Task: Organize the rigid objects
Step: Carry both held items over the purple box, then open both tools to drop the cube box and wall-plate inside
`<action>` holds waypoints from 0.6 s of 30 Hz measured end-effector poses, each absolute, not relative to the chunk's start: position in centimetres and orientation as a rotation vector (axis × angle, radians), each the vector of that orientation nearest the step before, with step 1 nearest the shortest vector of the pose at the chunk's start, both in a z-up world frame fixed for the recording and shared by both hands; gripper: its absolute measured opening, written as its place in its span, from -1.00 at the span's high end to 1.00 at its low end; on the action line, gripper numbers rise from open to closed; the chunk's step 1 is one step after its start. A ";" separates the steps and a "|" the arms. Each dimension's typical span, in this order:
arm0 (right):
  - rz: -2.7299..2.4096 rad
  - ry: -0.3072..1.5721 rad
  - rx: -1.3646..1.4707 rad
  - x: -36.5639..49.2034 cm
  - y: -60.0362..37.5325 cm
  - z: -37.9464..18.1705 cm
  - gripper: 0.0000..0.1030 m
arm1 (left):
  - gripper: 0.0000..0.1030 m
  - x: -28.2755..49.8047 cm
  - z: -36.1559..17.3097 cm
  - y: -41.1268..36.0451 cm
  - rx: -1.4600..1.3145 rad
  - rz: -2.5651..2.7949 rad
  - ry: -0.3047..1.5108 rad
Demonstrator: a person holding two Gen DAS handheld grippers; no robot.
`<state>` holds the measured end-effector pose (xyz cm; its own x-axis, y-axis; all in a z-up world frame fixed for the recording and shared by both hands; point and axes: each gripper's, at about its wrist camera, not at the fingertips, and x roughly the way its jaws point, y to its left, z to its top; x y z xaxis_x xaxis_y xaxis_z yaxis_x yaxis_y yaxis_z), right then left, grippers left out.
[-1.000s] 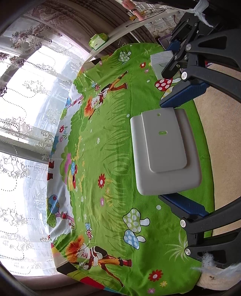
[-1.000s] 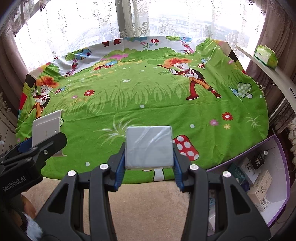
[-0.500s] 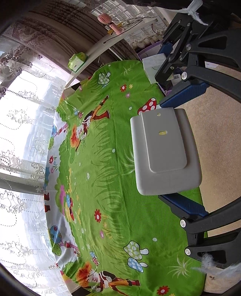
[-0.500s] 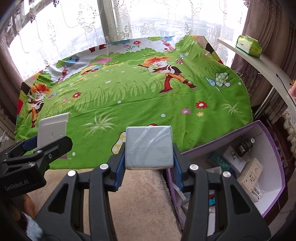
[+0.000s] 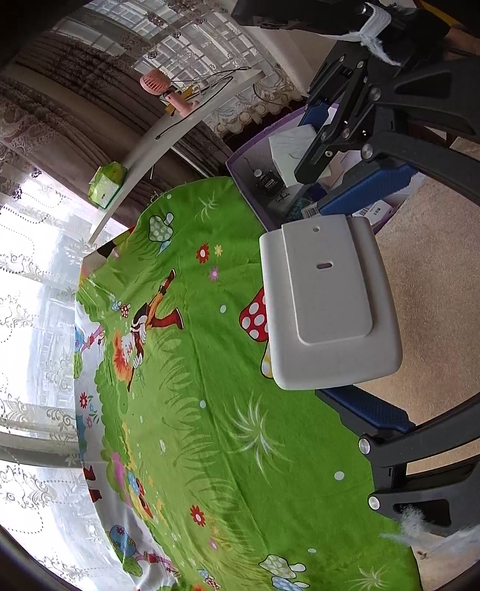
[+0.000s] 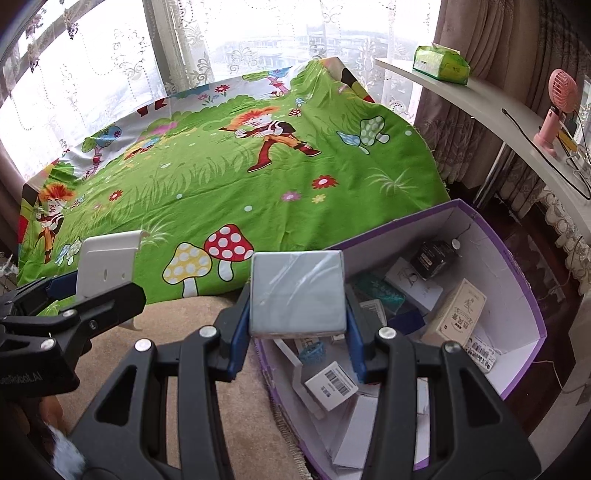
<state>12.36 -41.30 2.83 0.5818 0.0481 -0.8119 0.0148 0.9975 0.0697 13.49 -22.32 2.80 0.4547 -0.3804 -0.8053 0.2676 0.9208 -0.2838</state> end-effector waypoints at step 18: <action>-0.184 0.960 0.115 9.1 -49.9 2.2 0.06 | -0.78 13.3 2.5 -30.6 -0.117 -0.693 1.073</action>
